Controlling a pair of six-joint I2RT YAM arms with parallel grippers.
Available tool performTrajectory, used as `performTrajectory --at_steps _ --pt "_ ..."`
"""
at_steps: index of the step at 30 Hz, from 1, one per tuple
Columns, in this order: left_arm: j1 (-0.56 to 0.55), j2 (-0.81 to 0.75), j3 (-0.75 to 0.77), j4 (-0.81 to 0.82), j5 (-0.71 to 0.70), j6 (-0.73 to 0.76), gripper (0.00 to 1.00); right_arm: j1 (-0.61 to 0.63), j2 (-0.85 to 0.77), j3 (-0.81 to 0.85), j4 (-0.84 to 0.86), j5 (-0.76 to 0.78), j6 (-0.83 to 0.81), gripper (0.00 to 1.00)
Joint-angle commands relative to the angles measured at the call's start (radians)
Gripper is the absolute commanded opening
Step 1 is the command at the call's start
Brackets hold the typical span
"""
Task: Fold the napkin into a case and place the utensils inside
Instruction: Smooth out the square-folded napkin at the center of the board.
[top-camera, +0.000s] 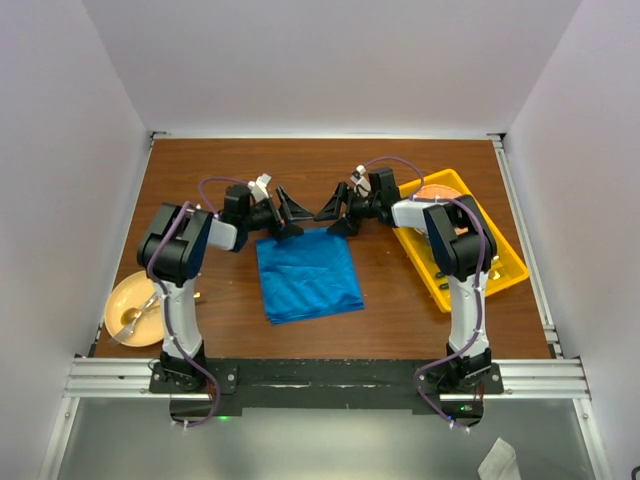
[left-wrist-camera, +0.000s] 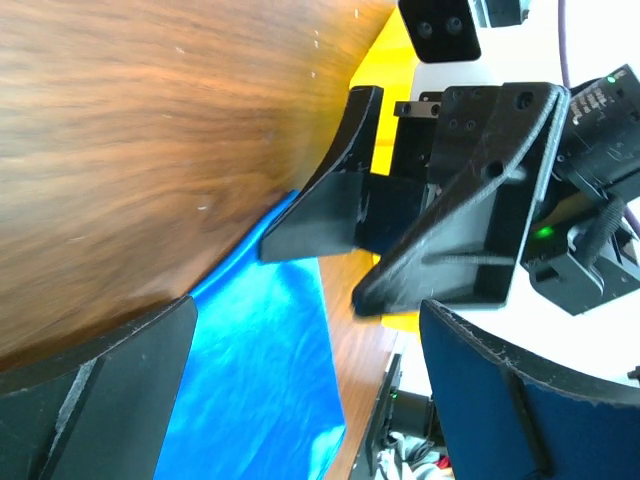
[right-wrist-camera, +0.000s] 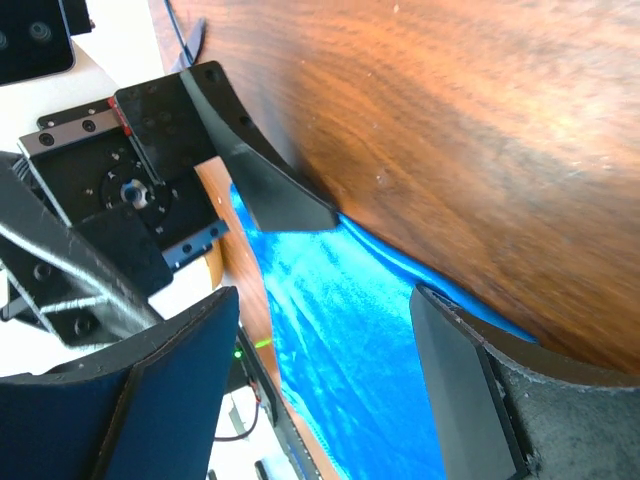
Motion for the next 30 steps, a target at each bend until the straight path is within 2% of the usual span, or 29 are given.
performTrajectory --at_steps 1,8,13,17,22,26,30 --pt "0.075 -0.059 -0.046 -0.112 0.027 0.136 1.00 -0.028 0.029 -0.012 -0.072 0.075 -0.058 0.75" --pt "0.160 -0.129 -0.098 -0.248 0.079 0.288 1.00 -0.031 0.022 -0.034 -0.074 0.074 -0.083 0.75" --pt "0.189 -0.177 -0.104 -0.264 0.118 0.334 1.00 -0.028 0.007 -0.016 -0.074 0.048 -0.113 0.75" --pt "0.184 -0.233 -0.087 -0.261 0.142 0.335 1.00 -0.009 -0.049 0.032 -0.061 -0.027 -0.098 0.82" --pt "0.163 -0.301 -0.087 -0.239 0.136 0.277 1.00 0.004 -0.123 0.075 0.014 -0.120 0.038 0.90" --pt "0.143 -0.309 -0.136 -0.144 0.116 0.205 1.00 0.038 -0.142 0.081 0.115 -0.109 0.146 0.93" --pt "0.137 -0.295 -0.175 -0.121 0.098 0.193 1.00 0.073 -0.096 0.083 0.208 -0.094 0.264 0.98"
